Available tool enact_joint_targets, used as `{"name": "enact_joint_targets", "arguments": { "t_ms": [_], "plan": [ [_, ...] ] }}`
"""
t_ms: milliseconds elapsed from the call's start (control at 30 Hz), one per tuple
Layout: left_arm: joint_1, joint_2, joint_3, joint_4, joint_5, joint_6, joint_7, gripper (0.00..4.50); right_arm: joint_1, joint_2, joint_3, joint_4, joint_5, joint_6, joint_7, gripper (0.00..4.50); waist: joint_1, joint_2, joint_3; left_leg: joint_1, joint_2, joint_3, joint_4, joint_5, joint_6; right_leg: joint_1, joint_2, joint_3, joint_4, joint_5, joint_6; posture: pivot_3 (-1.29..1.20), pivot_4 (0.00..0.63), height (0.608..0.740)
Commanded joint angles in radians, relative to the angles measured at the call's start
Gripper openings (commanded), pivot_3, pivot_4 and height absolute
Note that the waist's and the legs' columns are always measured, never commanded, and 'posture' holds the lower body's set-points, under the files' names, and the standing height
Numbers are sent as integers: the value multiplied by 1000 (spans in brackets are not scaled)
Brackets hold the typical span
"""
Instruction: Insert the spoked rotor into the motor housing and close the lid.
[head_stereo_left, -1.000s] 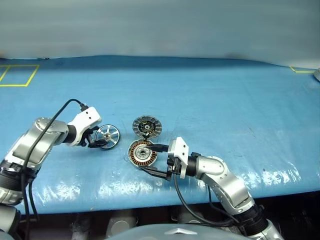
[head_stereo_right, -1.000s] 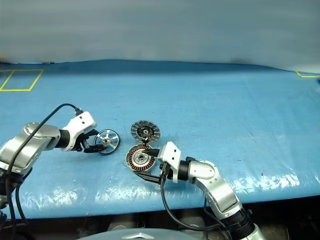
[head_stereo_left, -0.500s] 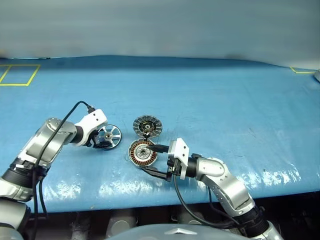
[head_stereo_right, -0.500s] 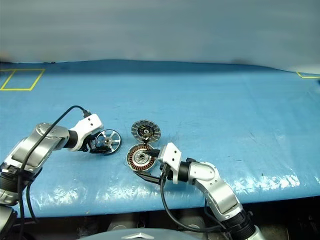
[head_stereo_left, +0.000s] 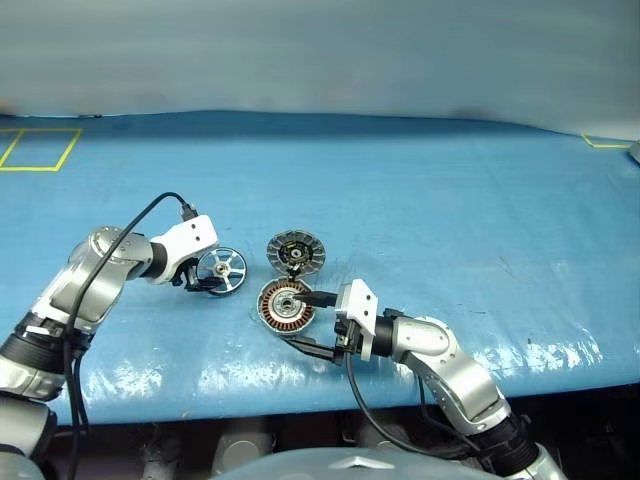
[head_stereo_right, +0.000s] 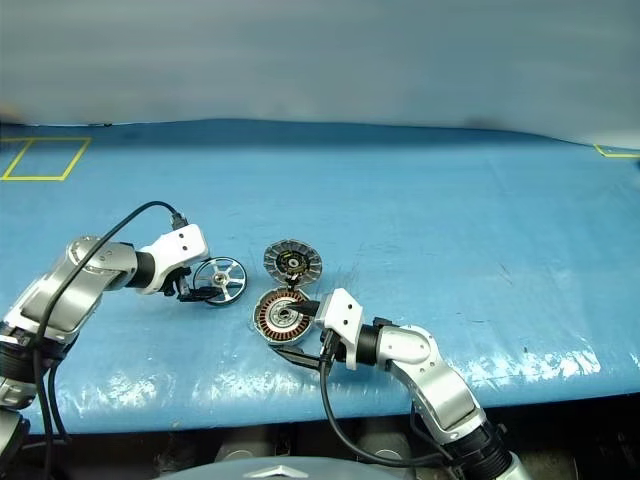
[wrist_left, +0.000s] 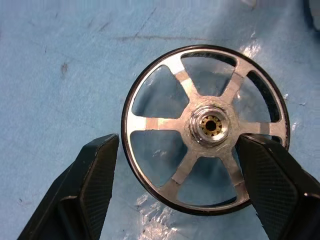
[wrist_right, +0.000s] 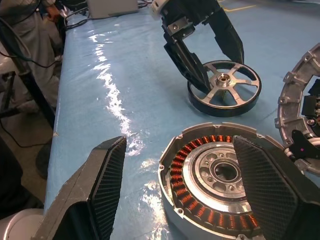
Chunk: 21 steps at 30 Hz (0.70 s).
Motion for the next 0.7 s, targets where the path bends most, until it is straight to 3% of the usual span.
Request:
{"name": "enact_joint_targets", "arguments": {
  "t_ms": [33, 433, 667, 700],
  "plan": [
    [6, 33, 59, -7, -10, -85, -49, 3896, 8, 0, 2, -26, -1, -27, -4, 3581, 0, 0, 0, 0, 0, 0, 0, 0, 0, 0, 0, 0, 0, 0, -1, 0, 150, 740],
    [-61, -8, 15, 45, 47, -92, -88, 3896, 17, -4, 9, -20, -14, -41, -11, 3581, 3, -1, 0, 0, 0, 0, 2, 0, 0, 0, 0, 0, 2, -1, 3, 0, 150, 740],
    [-104, -12, 22, 74, 63, -220, -131, 3896, 30, 1, 7, -19, -18, -44, -20, 3581, 2, -1, 0, 0, 0, 0, 3, 0, 1, 0, 0, 0, 3, -1, 3, 0, 150, 740],
    [-107, -14, 22, 73, 59, -221, -142, 3712, 31, 1, 7, -20, -20, -44, -21, 3605, 2, -1, 0, 0, 0, 0, 3, 0, 1, 0, 0, 0, 3, -1, 3, 0, 150, 740]
  ]
}}
